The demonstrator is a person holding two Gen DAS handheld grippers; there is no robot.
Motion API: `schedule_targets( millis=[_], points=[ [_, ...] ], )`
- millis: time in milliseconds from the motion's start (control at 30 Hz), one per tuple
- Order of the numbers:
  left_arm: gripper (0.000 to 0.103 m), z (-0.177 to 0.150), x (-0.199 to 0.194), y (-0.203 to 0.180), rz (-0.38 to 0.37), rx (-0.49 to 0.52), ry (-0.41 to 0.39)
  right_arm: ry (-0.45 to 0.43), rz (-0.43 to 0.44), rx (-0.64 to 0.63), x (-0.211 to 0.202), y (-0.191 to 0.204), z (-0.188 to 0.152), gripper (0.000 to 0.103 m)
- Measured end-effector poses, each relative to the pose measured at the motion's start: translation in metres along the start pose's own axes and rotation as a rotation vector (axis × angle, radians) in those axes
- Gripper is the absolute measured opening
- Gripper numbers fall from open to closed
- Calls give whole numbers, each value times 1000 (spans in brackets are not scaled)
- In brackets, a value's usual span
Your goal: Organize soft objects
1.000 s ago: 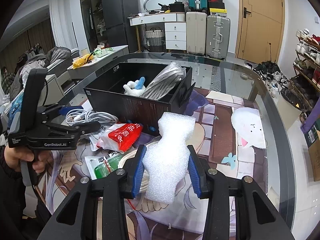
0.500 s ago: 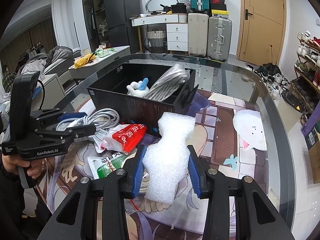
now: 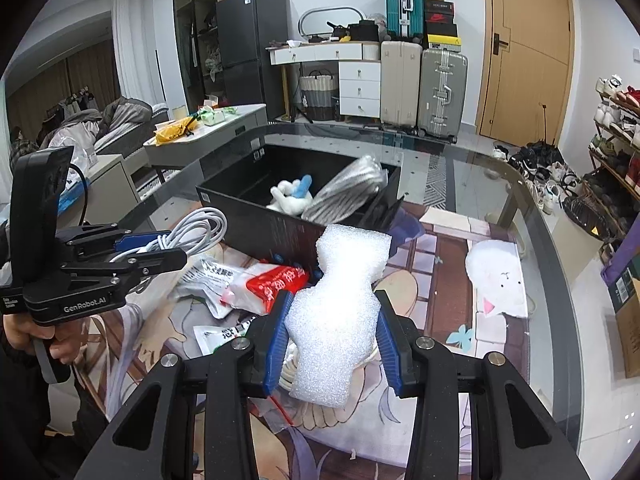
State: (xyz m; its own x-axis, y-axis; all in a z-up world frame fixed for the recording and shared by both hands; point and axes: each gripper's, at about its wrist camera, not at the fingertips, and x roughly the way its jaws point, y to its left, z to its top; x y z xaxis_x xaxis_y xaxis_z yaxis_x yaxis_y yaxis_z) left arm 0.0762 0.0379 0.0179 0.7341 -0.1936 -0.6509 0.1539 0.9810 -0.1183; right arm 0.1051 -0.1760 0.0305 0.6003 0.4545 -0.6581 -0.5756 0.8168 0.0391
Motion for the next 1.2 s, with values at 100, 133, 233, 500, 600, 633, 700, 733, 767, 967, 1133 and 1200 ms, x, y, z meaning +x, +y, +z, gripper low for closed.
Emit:
schedule_targets(
  millis=[100, 133, 233, 500, 600, 633, 700, 733, 767, 967, 1133, 1200],
  points=[
    [31, 7, -10, -1, -8, -9, -34, -16, 3, -6, -5, 2, 5, 40],
    [31, 10, -14, 0, -15, -15, -49, -21, 7, -10, -6, 3, 7, 40],
    [31, 17, -21, 1, -24, -24, -75, -30, 11, -26, -7, 7, 14, 40],
    [31, 42, -22, 4, -22, -38, -132, -57, 35, -71, 4, 18, 44, 40],
    [31, 52, -17, 8, -23, -51, -144, -66, 44, -78, 10, 20, 55, 40],
    [31, 55, -15, 9, -20, -57, -147, -68, 46, -78, 12, 21, 59, 40],
    [31, 61, -13, 10, -17, -61, -155, -74, 49, -81, 17, 20, 67, 40],
    [31, 65, -11, 11, -17, -61, -156, -75, 52, -80, 20, 19, 71, 40],
    [31, 68, -9, 11, -15, -62, -162, -76, 56, -79, 22, 19, 74, 40],
    [13, 78, 4, 13, -8, -43, -169, -69, 57, -83, 37, 14, 92, 40],
    [6, 75, 33, 15, 5, -28, -112, -45, 44, -89, 52, 9, 96, 40],
    [6, 72, 39, 15, 9, -31, -98, -35, 41, -94, 56, 8, 95, 40]
  ],
)
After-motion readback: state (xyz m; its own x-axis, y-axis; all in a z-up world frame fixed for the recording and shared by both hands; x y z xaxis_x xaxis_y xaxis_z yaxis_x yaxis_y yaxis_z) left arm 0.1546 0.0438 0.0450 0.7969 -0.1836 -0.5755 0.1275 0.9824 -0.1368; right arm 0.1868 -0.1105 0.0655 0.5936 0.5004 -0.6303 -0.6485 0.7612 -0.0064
